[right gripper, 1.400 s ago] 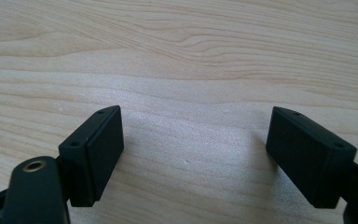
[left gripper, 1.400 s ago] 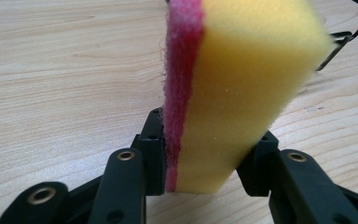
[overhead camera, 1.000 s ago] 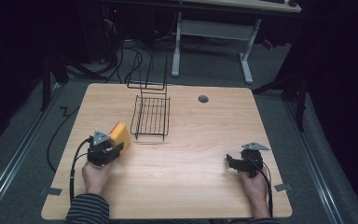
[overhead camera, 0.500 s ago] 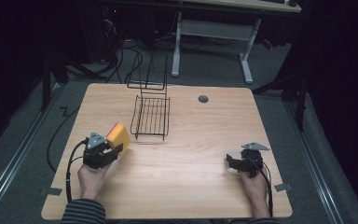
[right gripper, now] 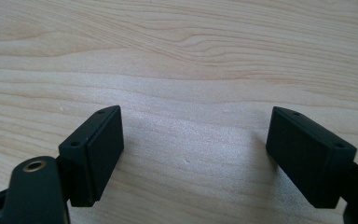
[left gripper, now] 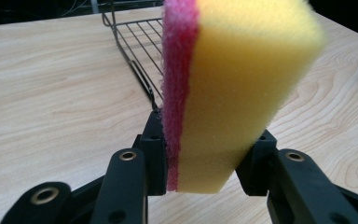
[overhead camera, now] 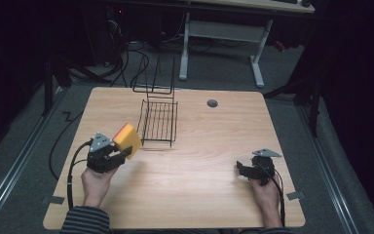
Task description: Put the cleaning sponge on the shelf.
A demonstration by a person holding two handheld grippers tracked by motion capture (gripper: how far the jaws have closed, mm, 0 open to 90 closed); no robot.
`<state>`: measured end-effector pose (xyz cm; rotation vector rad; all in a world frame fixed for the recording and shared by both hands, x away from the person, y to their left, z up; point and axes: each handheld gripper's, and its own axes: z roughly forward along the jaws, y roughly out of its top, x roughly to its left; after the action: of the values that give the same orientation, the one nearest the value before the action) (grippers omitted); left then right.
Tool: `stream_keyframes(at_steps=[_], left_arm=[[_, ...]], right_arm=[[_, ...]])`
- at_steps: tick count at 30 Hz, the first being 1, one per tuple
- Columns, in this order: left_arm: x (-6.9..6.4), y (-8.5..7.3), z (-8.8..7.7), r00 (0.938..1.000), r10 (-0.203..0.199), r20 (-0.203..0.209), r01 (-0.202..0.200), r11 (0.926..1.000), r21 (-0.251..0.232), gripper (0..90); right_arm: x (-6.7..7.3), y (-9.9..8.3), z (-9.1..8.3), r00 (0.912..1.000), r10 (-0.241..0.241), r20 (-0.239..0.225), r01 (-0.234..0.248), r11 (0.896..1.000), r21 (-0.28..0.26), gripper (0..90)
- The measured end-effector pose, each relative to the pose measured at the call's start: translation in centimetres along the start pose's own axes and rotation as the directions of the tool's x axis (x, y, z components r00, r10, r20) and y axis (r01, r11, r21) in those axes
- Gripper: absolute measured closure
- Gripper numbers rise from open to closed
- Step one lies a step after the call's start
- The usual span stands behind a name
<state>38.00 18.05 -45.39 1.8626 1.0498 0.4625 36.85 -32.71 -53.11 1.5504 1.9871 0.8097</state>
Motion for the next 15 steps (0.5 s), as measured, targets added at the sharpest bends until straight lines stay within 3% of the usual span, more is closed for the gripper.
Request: stream_keyframes(at_steps=[15], left_arm=[[-0.3, 2.5, 0.9, 0.9981, 0.043, 0.043, -0.043, 0.9991, 0.003, 61.4]], right_arm=[[0.0, 0.0, 0.0, 1.0000, 0.002, 0.000, -0.002, 1.000, 0.000, 19.1]])
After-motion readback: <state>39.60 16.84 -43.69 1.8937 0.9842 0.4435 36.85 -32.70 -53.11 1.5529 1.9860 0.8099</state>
